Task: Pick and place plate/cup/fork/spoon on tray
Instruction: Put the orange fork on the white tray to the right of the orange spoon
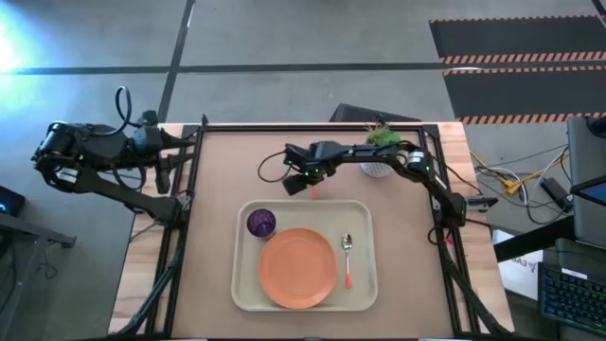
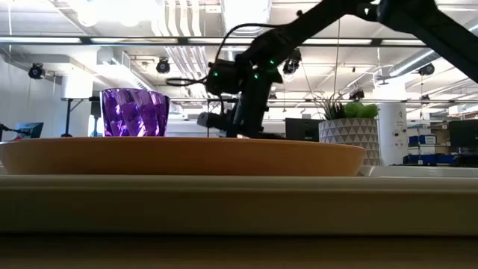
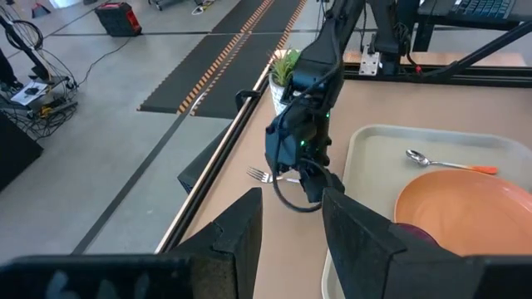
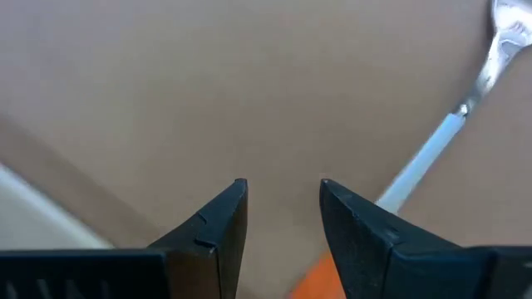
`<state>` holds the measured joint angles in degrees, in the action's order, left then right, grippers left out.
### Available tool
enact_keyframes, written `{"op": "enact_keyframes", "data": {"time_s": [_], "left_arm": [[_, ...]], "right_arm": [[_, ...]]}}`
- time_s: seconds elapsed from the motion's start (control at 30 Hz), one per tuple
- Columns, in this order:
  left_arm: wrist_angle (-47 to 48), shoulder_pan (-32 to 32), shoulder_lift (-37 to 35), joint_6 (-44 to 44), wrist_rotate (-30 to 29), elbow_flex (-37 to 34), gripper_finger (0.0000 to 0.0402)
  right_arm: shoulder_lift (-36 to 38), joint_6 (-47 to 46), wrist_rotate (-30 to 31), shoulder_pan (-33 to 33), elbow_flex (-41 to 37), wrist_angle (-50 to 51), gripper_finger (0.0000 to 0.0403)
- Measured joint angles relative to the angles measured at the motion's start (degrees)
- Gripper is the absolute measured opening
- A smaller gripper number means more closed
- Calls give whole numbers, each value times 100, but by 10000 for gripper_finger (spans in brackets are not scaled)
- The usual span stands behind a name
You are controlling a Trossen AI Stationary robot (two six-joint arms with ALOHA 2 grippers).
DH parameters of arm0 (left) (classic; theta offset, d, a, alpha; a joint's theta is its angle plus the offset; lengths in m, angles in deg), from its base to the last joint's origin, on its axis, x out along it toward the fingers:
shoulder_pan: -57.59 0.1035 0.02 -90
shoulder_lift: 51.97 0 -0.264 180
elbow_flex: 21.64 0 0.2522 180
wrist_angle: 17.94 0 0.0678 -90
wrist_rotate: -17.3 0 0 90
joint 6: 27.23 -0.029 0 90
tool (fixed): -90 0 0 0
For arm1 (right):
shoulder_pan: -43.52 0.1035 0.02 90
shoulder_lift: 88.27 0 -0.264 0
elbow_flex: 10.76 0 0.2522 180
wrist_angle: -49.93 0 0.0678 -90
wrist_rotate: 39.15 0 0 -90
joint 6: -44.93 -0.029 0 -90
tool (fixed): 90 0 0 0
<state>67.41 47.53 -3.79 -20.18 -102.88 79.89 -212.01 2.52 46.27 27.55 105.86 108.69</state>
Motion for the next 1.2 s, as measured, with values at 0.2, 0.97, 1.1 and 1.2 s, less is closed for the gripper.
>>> {"op": "enact_keyframes", "data": {"time_s": [0.2, 0.97, 1.1, 1.2], "left_arm": [[0, -1, -29, 2, 0, 0, 111], [124, 1, -37, 2, 1, 0, 111], [152, 1, -37, 2, 5, 0, 111], [149, 0, -61, 2, 5, 0, 111]], "right_arm": [[-36, 344, 546, 22, 1275, 1195, 141], [-842, -1112, 1320, 44, 1491, 1733, 141], [-914, -1105, 1255, 45, 1504, 1709, 141], [-918, -1101, 1286, 45, 1504, 1707, 141]]}}
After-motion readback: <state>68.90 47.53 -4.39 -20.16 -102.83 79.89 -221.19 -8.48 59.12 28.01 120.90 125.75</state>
